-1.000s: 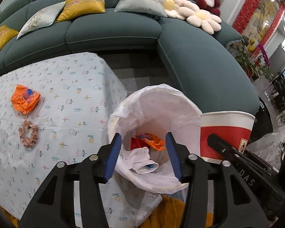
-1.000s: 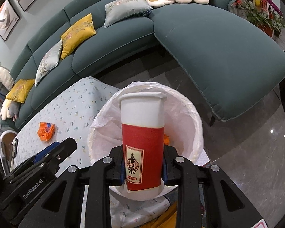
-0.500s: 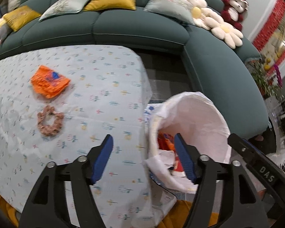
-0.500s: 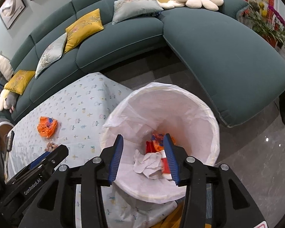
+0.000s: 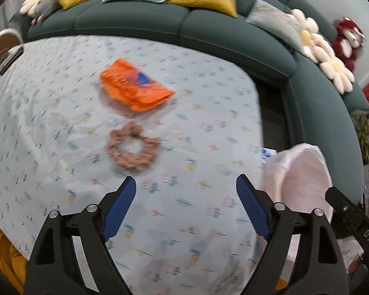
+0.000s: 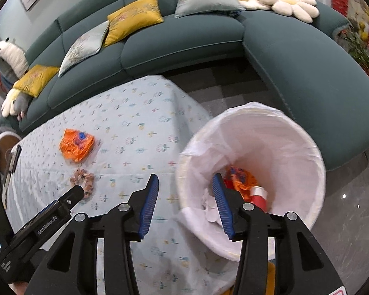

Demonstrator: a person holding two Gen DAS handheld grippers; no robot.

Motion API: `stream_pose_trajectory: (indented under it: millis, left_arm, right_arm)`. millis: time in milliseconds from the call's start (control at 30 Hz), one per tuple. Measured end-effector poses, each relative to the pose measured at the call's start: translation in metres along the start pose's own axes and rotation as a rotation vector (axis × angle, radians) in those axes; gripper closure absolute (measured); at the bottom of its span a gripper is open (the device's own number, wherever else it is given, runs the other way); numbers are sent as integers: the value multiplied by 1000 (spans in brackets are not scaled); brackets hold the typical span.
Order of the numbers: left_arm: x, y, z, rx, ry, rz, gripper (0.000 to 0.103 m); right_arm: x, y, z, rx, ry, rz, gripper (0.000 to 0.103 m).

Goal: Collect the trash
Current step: 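Move both tools back to the scrunchie and orange bag on the table, then grasp the brown scrunchie with the left tool while the right tool grasps the orange bag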

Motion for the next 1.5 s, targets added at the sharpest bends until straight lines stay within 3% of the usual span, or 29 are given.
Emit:
stream_pose_trajectory:
  millis: [300, 533, 800, 867, 967, 1233, 1500]
  left_arm:
    - [-15, 33, -56, -41, -109, -57, 23]
    - [-30, 56, -78, -39, -156, -77, 25]
    - [-37, 78, -91, -41, -140, -114, 56]
    - [-35, 84, -96, -33, -148, -134, 75]
    - [-33, 83, -100, -33, -138, -125, 92]
    - [-45, 60, -134, -26, -192, -73, 96]
    - [-66, 38, -189, -63, -274, -14, 96]
  right_arm:
    - [-2, 38, -55, -25, -63, -58, 58]
    - [-7, 66, -87, -40, -91, -95, 58]
    - [-11, 89, -111, -55, -123, -128, 58]
    - [-11, 93, -118, -59, -134, -133, 58]
    - [-12, 99, -130, -64, -151, -138, 58]
    - [-16, 107, -175, -108, -212, -147, 58]
    - [-25, 127, -241, -143, -321, -155, 67]
Point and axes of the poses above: each gripper's, at about its wrist camera, not at the fingertips, and y roughly the way its jaws point, z to its right, x to its underside, the point moved 2 cm from there along y, roughly the way its jaws point, and after that the axes turned 1 degree about x, right-handed, at the moved point
